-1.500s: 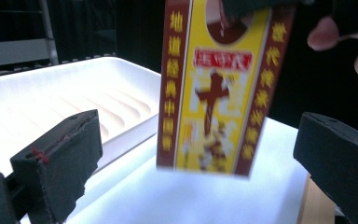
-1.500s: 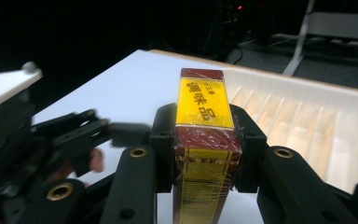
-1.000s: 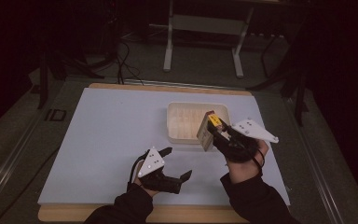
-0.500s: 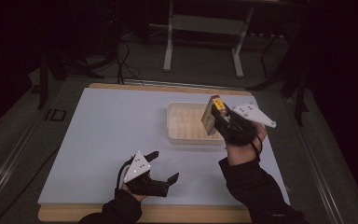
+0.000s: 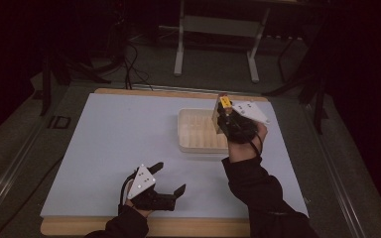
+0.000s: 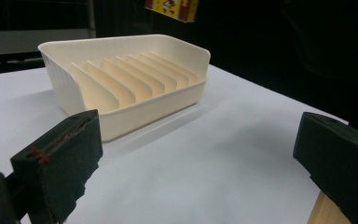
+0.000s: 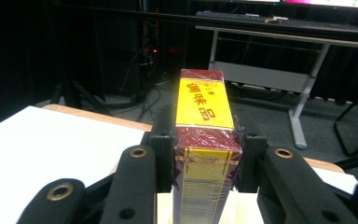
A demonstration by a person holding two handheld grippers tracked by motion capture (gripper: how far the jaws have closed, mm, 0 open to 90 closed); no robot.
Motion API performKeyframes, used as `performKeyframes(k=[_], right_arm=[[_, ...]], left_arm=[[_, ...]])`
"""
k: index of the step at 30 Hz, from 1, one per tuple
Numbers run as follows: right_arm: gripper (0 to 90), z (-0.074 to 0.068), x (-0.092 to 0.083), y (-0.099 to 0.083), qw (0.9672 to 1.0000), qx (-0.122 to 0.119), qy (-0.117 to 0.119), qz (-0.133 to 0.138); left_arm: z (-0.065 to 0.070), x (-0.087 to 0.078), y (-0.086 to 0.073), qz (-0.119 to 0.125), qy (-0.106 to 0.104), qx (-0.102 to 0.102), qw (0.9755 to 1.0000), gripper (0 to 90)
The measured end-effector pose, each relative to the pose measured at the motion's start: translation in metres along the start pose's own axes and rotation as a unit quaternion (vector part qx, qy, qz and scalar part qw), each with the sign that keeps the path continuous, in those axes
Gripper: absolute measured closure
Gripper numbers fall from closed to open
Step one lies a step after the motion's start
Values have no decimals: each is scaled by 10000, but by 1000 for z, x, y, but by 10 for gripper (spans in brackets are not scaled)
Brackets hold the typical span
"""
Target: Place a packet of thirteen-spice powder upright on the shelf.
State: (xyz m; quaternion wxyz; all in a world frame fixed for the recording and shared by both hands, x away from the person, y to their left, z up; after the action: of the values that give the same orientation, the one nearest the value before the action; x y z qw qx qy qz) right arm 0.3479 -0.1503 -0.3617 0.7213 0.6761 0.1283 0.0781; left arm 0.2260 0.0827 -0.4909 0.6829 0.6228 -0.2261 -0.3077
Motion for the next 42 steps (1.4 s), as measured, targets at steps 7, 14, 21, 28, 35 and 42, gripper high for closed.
performKeyframes(k=[7,14,21,28,35,42], right_arm=[[674,0,14,-9,9997,43,-235,43],[674,1,26,-22,9992,29,-386,-17],[674,1,37,-38,9987,132,-479,-140],[674,2,47,-52,9980,176,-553,-232],[674,0,55,-64,9974,179,-619,-317],[674,-1,58,-71,9970,217,-633,-390]], left_arm=[[-1,0,-1,47,10,-58,10000,21],[1,0,-2,36,-6,-31,10000,21],[0,0,-2,43,-8,-35,10000,21],[0,0,-3,40,1,-21,10000,21],[0,0,-3,35,-31,-21,10000,21],[-1,0,-4,10,-44,-57,10000,21]])
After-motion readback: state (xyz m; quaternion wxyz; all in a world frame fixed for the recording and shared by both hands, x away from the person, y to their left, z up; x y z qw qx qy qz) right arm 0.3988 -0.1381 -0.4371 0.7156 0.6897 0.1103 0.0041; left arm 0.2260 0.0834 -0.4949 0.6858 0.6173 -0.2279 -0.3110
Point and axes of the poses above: each handheld gripper's, and its own axes: x roughly forward along the jaws, y roughly out of its top, z roughly to its right, the point moved 1 cm from there along x, roughly forward along the jaws, and after that the axes turned 10 degrees about z, right-handed, at the moved point
